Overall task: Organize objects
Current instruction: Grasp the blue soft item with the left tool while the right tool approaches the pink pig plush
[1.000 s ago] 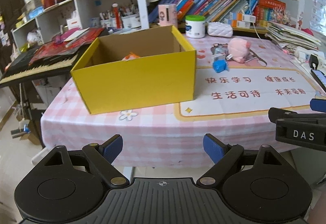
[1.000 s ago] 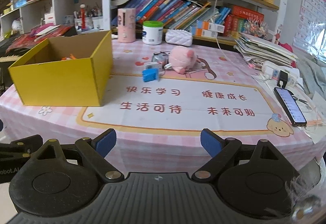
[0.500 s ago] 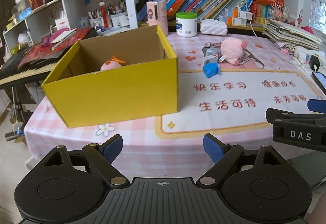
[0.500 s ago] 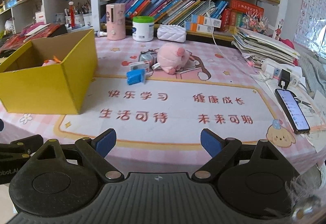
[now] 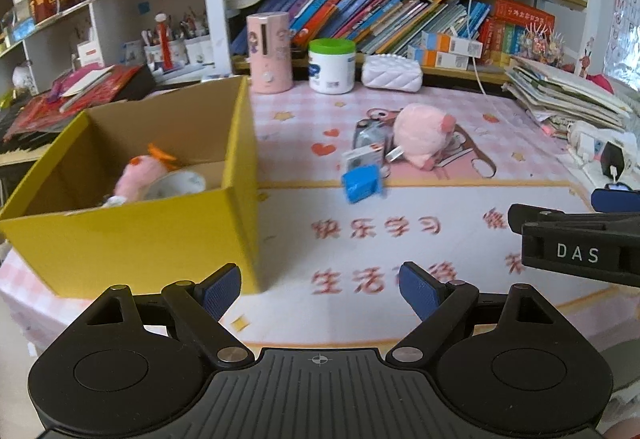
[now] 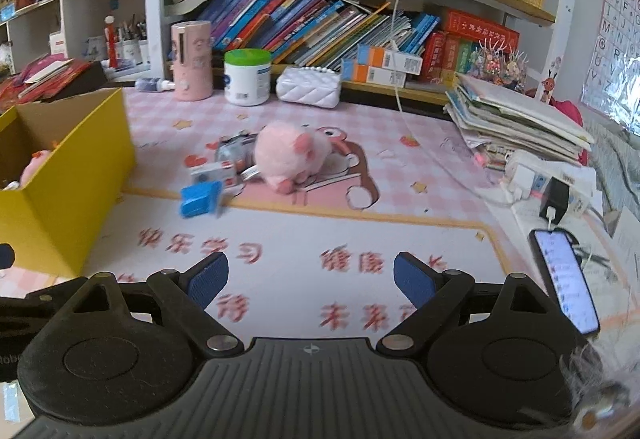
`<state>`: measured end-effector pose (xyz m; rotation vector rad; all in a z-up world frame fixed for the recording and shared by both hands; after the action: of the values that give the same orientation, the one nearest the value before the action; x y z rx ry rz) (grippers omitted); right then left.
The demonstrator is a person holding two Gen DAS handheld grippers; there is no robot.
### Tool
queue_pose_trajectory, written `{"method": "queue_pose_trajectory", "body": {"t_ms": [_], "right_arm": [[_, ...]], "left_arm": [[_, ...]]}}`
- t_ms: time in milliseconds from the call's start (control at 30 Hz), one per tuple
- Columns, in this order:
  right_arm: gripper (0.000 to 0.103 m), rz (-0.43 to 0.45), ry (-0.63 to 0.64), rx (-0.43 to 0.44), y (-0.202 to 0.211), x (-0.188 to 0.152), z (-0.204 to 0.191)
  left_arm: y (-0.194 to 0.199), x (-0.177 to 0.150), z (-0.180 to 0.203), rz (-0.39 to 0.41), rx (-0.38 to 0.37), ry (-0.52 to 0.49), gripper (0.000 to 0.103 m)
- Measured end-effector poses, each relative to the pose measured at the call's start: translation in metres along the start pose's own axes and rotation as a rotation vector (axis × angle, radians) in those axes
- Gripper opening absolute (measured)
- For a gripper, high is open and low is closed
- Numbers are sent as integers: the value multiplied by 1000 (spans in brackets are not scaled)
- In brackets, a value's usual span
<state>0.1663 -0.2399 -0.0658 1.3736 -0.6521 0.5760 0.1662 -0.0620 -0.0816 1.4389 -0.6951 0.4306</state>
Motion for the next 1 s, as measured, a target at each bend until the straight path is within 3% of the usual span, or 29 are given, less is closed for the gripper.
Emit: {"method": "queue_pose_trajectory", "body": {"t_ms": [467, 1000], "right_arm": [[90, 8, 28, 71, -50, 39, 46], [89, 9, -1, 153, -81, 56, 74]], "left_arm": [[-36, 36, 45, -12, 36, 37, 88], [-65, 53, 71, -31, 81, 28, 87]]}}
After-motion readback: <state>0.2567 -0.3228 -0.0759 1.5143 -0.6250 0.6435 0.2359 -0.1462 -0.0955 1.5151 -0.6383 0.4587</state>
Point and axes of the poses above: each gripper's, at about its wrist camera, not at the fingertips, and y roughly against the way its jaws point, z to its right, x to its top, the point moved 8 cm from there along -y, roughly the way its jaws point, and after that the axes turned 6 degrees about -z, right-handed, at the moved point
